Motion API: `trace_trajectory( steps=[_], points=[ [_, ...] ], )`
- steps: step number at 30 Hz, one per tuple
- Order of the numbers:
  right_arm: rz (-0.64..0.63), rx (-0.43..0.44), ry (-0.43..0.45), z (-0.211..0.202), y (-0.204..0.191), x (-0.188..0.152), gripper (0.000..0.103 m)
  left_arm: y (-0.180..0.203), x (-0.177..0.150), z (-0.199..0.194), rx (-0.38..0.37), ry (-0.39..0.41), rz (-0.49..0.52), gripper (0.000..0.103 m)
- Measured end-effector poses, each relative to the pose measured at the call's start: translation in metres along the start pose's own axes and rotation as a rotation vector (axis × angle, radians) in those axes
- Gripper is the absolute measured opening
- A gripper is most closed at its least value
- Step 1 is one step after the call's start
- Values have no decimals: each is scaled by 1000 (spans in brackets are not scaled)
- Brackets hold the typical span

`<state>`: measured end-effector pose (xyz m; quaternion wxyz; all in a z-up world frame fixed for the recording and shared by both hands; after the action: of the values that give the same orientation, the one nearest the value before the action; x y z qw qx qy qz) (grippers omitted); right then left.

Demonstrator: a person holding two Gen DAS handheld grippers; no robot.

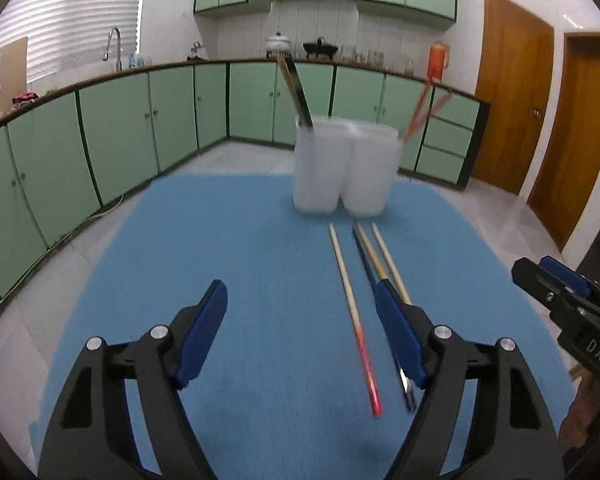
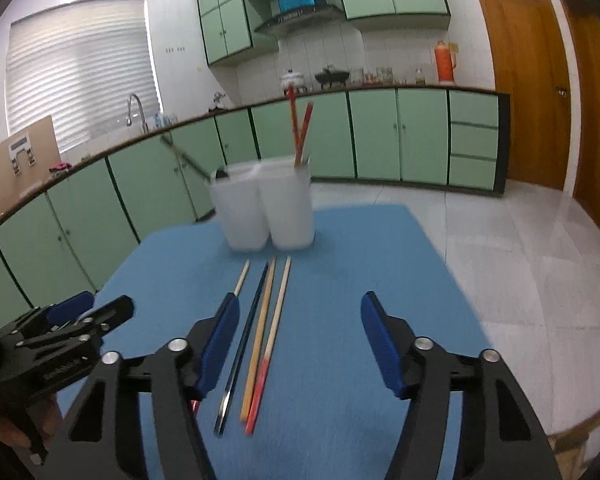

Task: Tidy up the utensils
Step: 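Pull both open tools back from the holder toward the remaining chopsticks, then close the right tool on a red-patterned chopstick while the left moves toward a red-tipped chopstick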

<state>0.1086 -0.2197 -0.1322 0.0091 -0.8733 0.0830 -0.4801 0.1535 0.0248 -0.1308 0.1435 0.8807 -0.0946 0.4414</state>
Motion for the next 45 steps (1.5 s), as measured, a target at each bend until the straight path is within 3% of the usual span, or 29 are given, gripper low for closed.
trace_trajectory(
  steps=[10,25,45],
  points=[
    [-54,5,-128,5,-20,-60,35,8,-54,8,-4,-107,24,59],
    [-84,43,-184,14,-37,-73,23,8,-60,14,-3,-137,-5,56],
    [-105,4,-227,24,-41,-77,5,14,-59,17,-2,-134,3,56]
  ],
)
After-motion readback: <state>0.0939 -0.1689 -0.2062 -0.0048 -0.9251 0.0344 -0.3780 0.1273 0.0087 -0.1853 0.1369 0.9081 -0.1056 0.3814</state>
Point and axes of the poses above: each gripper's, at about its wrist camera, not at the fingertips, and z roughly the way its jaws point, y to its right, x to its top, the point moved 1 cm from there along z, roughly the way its jaws point, and after that the axes turned 10 degrees about -x, right-handed, at the moved point
